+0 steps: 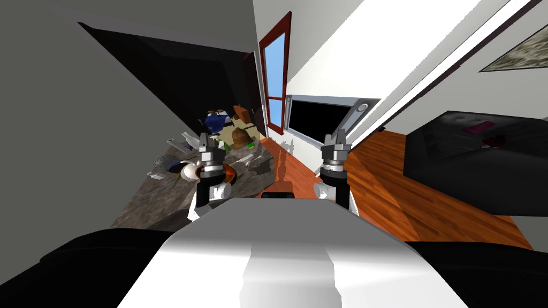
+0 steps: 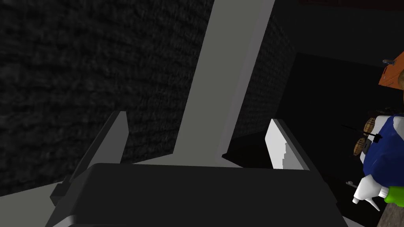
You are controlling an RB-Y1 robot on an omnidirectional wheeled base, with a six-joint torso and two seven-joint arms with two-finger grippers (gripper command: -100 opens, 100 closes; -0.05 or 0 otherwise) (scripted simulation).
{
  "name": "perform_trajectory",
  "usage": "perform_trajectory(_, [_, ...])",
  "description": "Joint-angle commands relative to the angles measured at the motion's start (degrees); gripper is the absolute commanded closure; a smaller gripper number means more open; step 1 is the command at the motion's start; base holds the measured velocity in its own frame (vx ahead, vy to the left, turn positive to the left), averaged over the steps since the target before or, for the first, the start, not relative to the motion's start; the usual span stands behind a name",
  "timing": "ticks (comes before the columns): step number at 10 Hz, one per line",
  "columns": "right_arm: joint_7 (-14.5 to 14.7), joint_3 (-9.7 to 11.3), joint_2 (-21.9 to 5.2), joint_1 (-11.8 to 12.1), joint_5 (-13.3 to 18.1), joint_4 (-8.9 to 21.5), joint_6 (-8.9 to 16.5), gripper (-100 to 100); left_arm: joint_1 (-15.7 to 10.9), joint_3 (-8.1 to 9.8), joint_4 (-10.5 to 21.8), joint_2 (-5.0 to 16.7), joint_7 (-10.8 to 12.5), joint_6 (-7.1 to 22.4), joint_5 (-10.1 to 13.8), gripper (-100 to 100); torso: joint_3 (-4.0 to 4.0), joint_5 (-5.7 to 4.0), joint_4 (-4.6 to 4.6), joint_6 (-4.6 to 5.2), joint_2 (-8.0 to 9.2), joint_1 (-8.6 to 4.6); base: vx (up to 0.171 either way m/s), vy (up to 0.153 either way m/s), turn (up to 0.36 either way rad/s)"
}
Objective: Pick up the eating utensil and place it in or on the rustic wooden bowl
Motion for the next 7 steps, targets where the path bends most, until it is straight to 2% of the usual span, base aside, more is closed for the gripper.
perform_trajectory(1, [0.0, 0.0, 0.0, 0.0, 0.0, 0.0, 0.0, 0, -0.2, 1.61, 0.3, 1.2, -0.3, 2.9, 2.0, -100, 0.0, 0.0, 0.0, 0.0, 0.0, 0.0, 0.014, -0.055, -0.028])
perform_trajectory(2, [0.0, 0.0, 0.0, 0.0, 0.0, 0.0, 0.0, 0, -0.2, 1.61, 0.3, 1.2, -0.3, 3.5, 2.0, -100, -0.01, 0.0, 0.0, 0.0, -0.02, -0.03, 0.011, -0.045, -0.007])
perform_trajectory(3, [0.0, 0.0, 0.0, 0.0, 0.0, 0.0, 0.0, 0, -0.6, 3.1, 0.6, 2.3, -0.5, 5.7, 3.8, -100, -0.01, 0.0, -0.01, 0.0, -0.02, -0.01, 0.012, -0.063, -0.025])
perform_trajectory(4, [0.0, 0.0, 0.0, 0.0, 0.0, 0.0, 0.0, 0, -0.6, 3.1, 0.6, 2.3, -0.5, 6.8, 3.8, -100, -0.02, -0.01, -0.01, 0.0, -0.03, -0.06, 0.007, -0.051, -0.008])
perform_trajectory(5, [0.0, 0.0, 0.0, 0.0, 0.0, 0.0, 0.0, 0, -1.1, 4.61, 1.0, 3.3, -0.7, 8.4, 5.6, -100, -0.01, -0.01, 0.0, 0.0, -0.02, -0.03, 0.007, -0.054, -0.026])
perform_trajectory(7, [0.0, 0.0, 0.0, 0.0, 0.0, 0.0, 0.0, 0, -1.1, 4.61, 1.0, 3.3, -0.7, 10.3, 5.6, -100, -0.01, 0.0, 0.0, 0.0, -0.02, -0.01, 0.007, -0.034, -0.006])
